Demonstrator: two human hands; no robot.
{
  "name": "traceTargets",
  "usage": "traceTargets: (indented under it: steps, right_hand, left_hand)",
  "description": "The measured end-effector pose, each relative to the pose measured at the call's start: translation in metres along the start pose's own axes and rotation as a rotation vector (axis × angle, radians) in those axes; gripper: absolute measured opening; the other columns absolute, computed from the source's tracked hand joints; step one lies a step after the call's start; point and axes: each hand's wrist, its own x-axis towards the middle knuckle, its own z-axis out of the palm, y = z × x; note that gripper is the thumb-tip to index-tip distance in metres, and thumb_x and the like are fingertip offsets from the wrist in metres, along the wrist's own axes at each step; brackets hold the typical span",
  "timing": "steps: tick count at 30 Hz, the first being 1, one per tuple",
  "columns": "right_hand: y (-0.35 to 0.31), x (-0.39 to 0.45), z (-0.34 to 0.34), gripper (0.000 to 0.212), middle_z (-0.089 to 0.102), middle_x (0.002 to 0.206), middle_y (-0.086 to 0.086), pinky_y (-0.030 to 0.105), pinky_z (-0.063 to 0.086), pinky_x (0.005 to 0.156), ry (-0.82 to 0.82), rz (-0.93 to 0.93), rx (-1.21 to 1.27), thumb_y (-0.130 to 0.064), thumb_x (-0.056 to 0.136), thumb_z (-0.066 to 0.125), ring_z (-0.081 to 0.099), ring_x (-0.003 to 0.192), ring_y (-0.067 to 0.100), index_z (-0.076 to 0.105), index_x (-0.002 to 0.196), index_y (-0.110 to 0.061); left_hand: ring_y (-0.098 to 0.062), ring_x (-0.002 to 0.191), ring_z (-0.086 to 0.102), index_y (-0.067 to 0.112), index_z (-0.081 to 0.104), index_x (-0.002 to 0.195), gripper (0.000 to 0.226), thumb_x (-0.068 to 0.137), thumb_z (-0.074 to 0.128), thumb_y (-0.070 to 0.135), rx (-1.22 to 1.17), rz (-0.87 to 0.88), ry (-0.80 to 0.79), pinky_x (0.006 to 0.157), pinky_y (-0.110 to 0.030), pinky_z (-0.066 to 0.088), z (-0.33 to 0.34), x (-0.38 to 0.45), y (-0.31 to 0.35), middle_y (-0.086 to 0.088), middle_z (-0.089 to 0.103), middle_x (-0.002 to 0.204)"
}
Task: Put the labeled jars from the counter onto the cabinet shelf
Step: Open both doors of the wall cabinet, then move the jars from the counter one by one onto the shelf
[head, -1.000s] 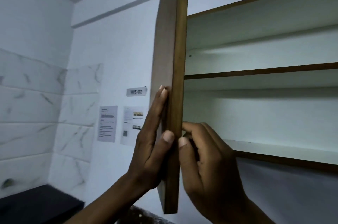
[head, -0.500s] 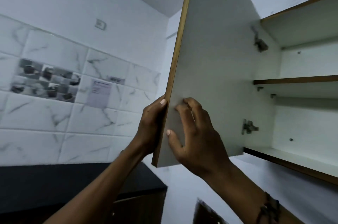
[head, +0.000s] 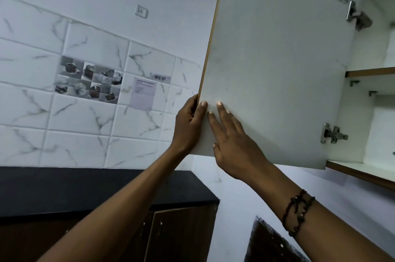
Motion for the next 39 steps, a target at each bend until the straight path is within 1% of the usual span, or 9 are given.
traceTargets:
  steps: [4, 6, 9, 12, 16, 19, 24, 33, 39]
  right_hand:
    - [0.001, -0.007, -0.005, 0.066, -0.010, 0.164, -0.001, 0.032, 0.026, 0.117, -0.001, 0.001, 0.037, -0.026, 0.098, 0.040, 0.001, 0.152, 0.019, 0.007, 0.155, -0.023]
    - [-0.004, -0.013, -0.010, 0.065, -0.005, 0.165, 0.001, 0.033, 0.019, 0.119, -0.003, 0.020, 0.056, -0.025, 0.099, 0.040, 0.004, 0.152, 0.020, 0.009, 0.156, -0.022]
    - [-0.010, -0.031, -0.019, 0.060, 0.005, 0.165, 0.004, 0.035, 0.021, 0.120, -0.004, 0.071, 0.080, -0.025, 0.099, 0.041, 0.013, 0.151, 0.023, 0.018, 0.154, -0.020]
    - [-0.013, -0.059, -0.024, 0.055, 0.014, 0.163, 0.006, 0.038, 0.024, 0.120, 0.027, 0.106, 0.080, -0.025, 0.098, 0.041, 0.018, 0.150, 0.024, 0.027, 0.151, -0.017]
    - [-0.017, -0.113, -0.016, 0.058, 0.025, 0.160, 0.010, 0.040, 0.026, 0.119, 0.076, 0.173, 0.110, -0.019, 0.091, 0.036, 0.023, 0.148, 0.026, 0.034, 0.148, -0.010]
    - [-0.016, -0.169, 0.006, 0.058, 0.027, 0.159, 0.011, 0.043, 0.028, 0.118, 0.055, 0.279, 0.117, -0.017, 0.090, 0.035, 0.024, 0.148, 0.026, 0.036, 0.147, -0.007]
    - [-0.019, -0.262, 0.046, 0.057, 0.031, 0.157, 0.016, 0.046, 0.028, 0.118, -0.059, 0.505, 0.156, -0.014, 0.089, 0.038, 0.027, 0.146, 0.030, 0.038, 0.145, -0.003]
    - [-0.054, -0.408, 0.121, 0.063, 0.018, 0.160, 0.017, 0.041, 0.017, 0.122, -0.421, 0.865, 0.263, -0.013, 0.094, 0.043, 0.014, 0.149, 0.031, 0.021, 0.151, -0.001]
    - [-0.071, -0.456, 0.167, 0.070, 0.009, 0.162, 0.011, 0.042, 0.021, 0.121, -0.657, 1.024, 0.381, -0.017, 0.094, 0.047, 0.009, 0.150, 0.027, 0.011, 0.154, -0.014]
  left_hand:
    - [0.006, 0.107, 0.062, 0.019, 0.049, 0.141, 0.039, 0.104, 0.046, 0.028, 0.240, 0.086, 0.031, 0.087, -0.008, 0.044, 0.004, -0.009, 0.004, 0.008, 0.065, 0.127]
    - [-0.013, 0.129, 0.054, 0.011, 0.036, 0.151, 0.053, 0.103, 0.047, 0.030, 0.476, 0.132, 0.045, 0.101, -0.019, 0.039, 0.006, -0.017, 0.009, -0.006, 0.052, 0.149]
    - [-0.034, 0.146, 0.035, 0.005, 0.032, 0.153, 0.065, 0.098, 0.051, 0.034, 0.843, 0.278, 0.147, 0.115, -0.046, 0.031, 0.011, -0.043, 0.020, -0.017, 0.032, 0.160]
    - [-0.036, 0.150, 0.026, 0.005, 0.040, 0.150, 0.059, 0.097, 0.046, 0.029, 0.768, 0.443, 0.122, 0.121, -0.055, 0.022, 0.018, -0.075, 0.024, -0.020, 0.031, 0.160]
    - [-0.038, 0.147, 0.031, 0.000, 0.051, 0.141, 0.050, 0.096, 0.044, 0.021, 0.577, 0.533, -0.102, 0.120, -0.057, 0.025, 0.034, -0.123, 0.017, -0.020, 0.042, 0.153]
    - [-0.034, 0.146, 0.035, -0.003, 0.052, 0.139, 0.049, 0.096, 0.045, 0.020, 0.444, 0.486, -0.352, 0.121, -0.044, 0.029, 0.051, -0.169, 0.001, -0.017, 0.047, 0.150]
    - [-0.025, 0.145, 0.037, 0.001, 0.049, 0.143, 0.049, 0.098, 0.050, 0.021, 0.328, 0.269, -0.731, 0.121, -0.020, 0.018, 0.077, -0.249, -0.025, -0.013, 0.052, 0.148]
    - [-0.029, 0.146, 0.037, 0.002, 0.039, 0.149, 0.053, 0.099, 0.054, 0.010, 0.195, -0.063, -1.162, 0.121, -0.036, 0.029, 0.102, -0.407, -0.081, -0.016, 0.047, 0.151]
    - [-0.029, 0.141, 0.045, 0.005, 0.046, 0.146, 0.049, 0.099, 0.054, 0.017, 0.227, -0.178, -1.263, 0.117, -0.036, 0.031, 0.095, -0.470, -0.119, -0.015, 0.052, 0.148]
